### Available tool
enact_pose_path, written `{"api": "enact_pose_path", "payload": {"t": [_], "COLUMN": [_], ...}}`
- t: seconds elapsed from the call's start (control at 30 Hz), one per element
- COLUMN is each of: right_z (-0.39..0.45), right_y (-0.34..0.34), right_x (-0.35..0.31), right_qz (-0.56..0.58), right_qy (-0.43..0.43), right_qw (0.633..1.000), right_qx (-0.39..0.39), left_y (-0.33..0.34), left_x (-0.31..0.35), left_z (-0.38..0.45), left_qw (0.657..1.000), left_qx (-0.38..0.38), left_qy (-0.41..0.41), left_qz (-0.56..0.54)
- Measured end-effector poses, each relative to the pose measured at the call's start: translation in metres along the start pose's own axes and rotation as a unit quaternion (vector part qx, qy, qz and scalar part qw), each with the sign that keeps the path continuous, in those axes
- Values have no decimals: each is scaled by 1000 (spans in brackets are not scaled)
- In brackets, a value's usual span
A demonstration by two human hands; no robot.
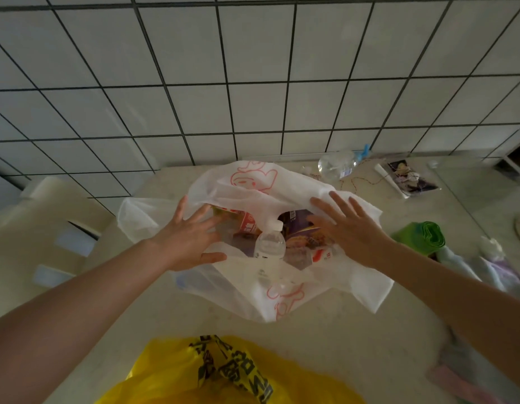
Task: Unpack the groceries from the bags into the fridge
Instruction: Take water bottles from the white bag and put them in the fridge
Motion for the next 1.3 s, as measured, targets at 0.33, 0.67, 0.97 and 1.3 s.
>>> {"api": "enact_pose_path", "payload": {"t": [0.33, 0.67, 0.97, 1.3], "right_z": [26, 49, 22, -3], "right_y": [10, 57, 39, 11], "right_x": [48, 70, 68, 7], "right_qz": [73, 167, 355, 177], "right_qy": [98, 95, 118, 91], "right_qw": [992, 980, 923, 979], "right_qx": [29, -54, 91, 54], "left_y": [-3, 23, 91, 74], "left_x": [-48, -94, -75, -22], "left_z": [20, 19, 4, -10], "left_qw": [997, 950, 905, 954], "left_qx": [62, 127, 63, 63], "left_qy": [-54, -154, -163, -156], "left_qz": [10, -239, -387, -249]}}
Point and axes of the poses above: each hand's wrist, its own z-axis towards the middle knuckle, its own y-axis out of the palm, x = y × z, the point moved 6 cm from there along z, towards the middle knuckle, and after that the axes turned 4 degrees about -x, right-handed, at the moved point
